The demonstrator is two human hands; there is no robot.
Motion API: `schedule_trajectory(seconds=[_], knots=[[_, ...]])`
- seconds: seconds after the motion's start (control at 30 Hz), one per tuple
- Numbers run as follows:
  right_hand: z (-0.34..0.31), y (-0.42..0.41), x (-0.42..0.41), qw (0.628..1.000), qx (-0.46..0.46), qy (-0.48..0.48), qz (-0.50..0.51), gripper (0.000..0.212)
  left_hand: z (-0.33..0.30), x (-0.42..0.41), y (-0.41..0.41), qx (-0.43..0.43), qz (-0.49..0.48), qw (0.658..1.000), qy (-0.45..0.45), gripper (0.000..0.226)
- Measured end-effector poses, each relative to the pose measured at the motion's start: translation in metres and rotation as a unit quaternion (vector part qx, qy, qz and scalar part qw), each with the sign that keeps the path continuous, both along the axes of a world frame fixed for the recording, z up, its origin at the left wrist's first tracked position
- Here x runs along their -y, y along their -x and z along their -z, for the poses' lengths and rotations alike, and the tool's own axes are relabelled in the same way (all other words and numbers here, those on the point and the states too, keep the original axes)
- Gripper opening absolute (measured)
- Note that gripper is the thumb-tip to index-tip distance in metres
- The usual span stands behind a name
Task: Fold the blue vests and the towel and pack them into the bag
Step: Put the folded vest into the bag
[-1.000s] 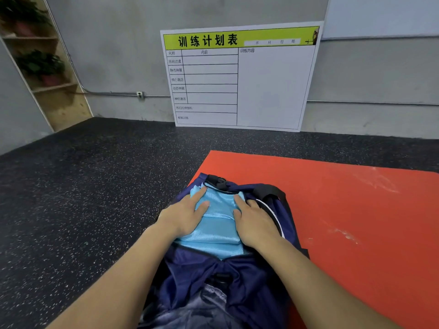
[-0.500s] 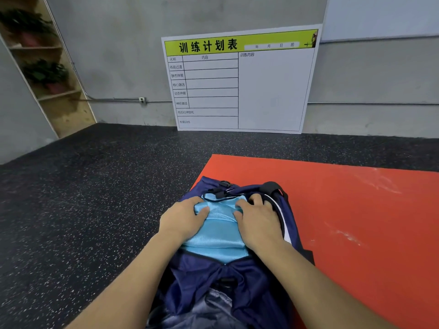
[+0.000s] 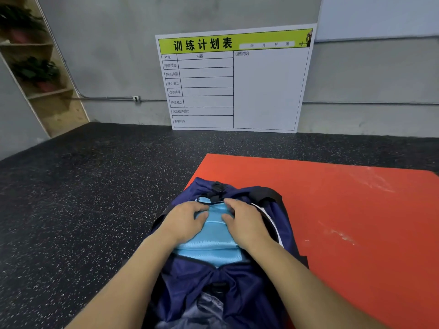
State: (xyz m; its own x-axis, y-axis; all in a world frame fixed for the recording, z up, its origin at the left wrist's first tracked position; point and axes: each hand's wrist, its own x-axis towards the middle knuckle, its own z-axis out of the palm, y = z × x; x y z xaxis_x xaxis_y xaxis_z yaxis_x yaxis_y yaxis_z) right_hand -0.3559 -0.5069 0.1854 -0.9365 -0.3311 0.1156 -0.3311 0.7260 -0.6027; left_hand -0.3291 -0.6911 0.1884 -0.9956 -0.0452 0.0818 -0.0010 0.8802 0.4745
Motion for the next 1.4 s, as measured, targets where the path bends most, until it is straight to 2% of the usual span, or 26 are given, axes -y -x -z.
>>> schedule_trajectory(seconds=[0.13, 0.3, 0.37, 0.5, 0.63, 0.8, 1.0, 1.2, 1.4], knots=[[0.004, 0.009, 0.000, 0.993, 0.045, -0.081, -0.073, 0.037, 0.004, -0.005, 0.010, 0.133, 0.037, 0.990, 0.024, 0.047], [0.008, 0.017, -0.004, 0.977, 0.118, -0.121, -0.130, 0.050, 0.005, -0.006, 0.018, 0.213, 0.054, 0.975, 0.036, 0.051], [0.008, 0.016, -0.005, 0.981, 0.123, -0.094, -0.117, 0.049, 0.007, -0.006, 0.016, 0.177, 0.043, 0.983, 0.035, 0.052], [0.004, 0.002, -0.011, 0.991, 0.110, 0.033, -0.071, 0.050, 0.006, -0.006, -0.004, 0.044, 0.020, 0.999, -0.014, 0.055], [-0.008, -0.014, -0.017, 0.987, 0.120, 0.079, -0.075, 0.055, -0.008, -0.009, -0.025, -0.014, 0.005, 0.999, -0.052, 0.057], [-0.043, -0.038, -0.039, 0.991, 0.074, 0.088, -0.071, 0.063, -0.047, -0.027, -0.053, -0.052, 0.027, 0.997, -0.042, 0.058], [-0.094, -0.077, -0.106, 0.996, -0.003, 0.067, -0.065, 0.064, -0.096, -0.083, -0.091, -0.079, 0.066, 0.994, -0.038, 0.056], [-0.133, -0.129, -0.208, 0.996, -0.064, 0.015, -0.053, 0.063, -0.128, -0.179, -0.127, -0.104, 0.136, 0.984, -0.047, 0.055], [-0.148, -0.187, -0.332, 0.996, -0.091, -0.021, 0.005, 0.061, -0.141, -0.294, -0.149, -0.129, 0.216, 0.967, -0.040, 0.056]])
